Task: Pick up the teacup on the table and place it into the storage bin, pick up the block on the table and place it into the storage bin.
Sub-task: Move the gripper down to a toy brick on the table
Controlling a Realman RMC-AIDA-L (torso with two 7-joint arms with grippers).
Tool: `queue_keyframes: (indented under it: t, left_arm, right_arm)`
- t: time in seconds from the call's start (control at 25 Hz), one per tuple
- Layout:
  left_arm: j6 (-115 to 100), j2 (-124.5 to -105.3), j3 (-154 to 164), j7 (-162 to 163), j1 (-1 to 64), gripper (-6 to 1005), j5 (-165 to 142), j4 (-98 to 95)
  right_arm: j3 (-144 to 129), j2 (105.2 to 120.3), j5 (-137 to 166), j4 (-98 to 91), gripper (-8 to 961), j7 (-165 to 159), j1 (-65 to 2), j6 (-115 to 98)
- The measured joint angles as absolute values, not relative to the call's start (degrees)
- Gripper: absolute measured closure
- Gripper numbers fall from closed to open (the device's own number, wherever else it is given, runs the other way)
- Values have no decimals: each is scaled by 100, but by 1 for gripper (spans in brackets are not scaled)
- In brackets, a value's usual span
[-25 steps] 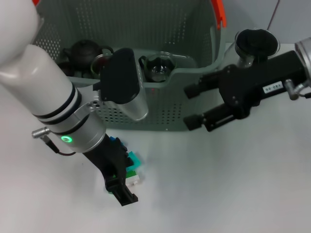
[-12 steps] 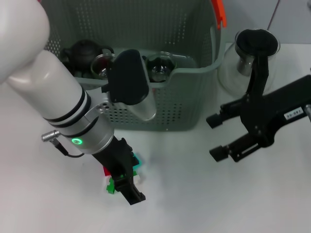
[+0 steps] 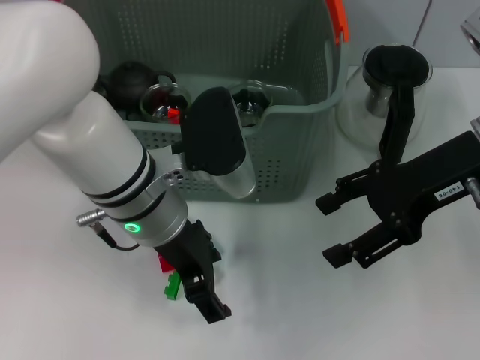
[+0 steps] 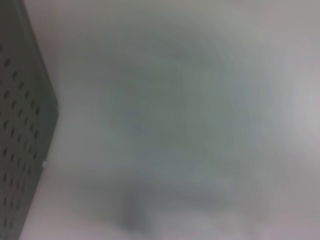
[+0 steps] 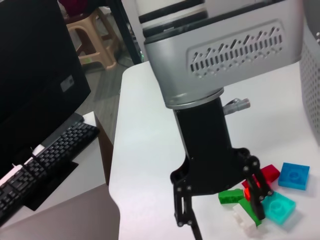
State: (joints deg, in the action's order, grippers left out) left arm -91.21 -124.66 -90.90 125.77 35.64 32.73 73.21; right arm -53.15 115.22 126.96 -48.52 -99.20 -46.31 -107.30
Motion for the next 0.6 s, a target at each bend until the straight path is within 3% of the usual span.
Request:
queue_keyframes:
  t: [0.6]
  left_arm:
    - [-8654, -12447, -8870, 12563, 3524, 98, 3288, 6996]
  right_arm:
    - [-5218, 11555, 12666, -4768, 36, -9723, -4572, -10620]
